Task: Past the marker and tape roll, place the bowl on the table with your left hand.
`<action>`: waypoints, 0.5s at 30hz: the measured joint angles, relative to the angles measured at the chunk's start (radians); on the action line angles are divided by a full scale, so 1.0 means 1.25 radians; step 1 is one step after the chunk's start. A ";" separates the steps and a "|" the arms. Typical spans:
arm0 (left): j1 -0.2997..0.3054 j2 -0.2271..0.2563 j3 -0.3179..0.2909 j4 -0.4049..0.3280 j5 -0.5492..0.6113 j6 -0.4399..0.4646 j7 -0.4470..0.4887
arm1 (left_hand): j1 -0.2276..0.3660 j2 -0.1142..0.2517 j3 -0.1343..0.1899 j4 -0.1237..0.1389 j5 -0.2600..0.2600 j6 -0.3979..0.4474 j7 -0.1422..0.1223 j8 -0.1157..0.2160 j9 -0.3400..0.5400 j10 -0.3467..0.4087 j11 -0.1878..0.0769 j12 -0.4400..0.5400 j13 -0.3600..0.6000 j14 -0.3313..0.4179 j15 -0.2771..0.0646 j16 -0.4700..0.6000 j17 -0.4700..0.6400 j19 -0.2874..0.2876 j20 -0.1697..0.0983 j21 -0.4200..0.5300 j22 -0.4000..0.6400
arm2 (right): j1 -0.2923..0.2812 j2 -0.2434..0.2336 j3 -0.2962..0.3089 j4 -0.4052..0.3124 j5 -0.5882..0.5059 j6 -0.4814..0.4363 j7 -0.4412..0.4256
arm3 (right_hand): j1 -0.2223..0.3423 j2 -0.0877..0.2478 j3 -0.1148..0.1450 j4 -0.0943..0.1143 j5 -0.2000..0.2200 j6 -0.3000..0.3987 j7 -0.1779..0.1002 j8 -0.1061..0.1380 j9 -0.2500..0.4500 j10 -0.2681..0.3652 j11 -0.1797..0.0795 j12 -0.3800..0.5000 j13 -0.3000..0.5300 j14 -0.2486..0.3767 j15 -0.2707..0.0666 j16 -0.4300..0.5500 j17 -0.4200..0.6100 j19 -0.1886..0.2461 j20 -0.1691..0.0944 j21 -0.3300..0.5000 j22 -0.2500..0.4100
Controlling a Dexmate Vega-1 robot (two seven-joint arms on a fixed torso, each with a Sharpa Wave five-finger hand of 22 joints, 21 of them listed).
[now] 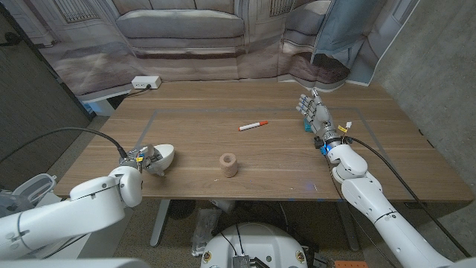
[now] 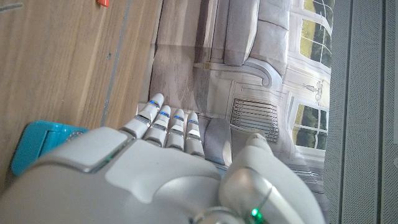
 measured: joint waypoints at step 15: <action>-0.076 0.020 0.061 -0.015 -0.039 0.040 -0.026 | -0.048 -0.040 -0.036 0.039 -0.003 0.000 0.000 -0.011 -0.003 -0.057 -0.001 -0.034 0.031 -0.086 0.031 -0.005 -0.033 -0.042 0.004 -0.028 -0.003 | -0.008 -0.007 0.003 -0.006 0.009 0.008 -0.001 | 0.000 0.000 -0.003 -0.003 0.000 0.000 0.000 0.000 0.000 0.004 0.004 0.000 0.000 0.000 0.000 0.000 0.000 0.006 0.000 0.000 0.000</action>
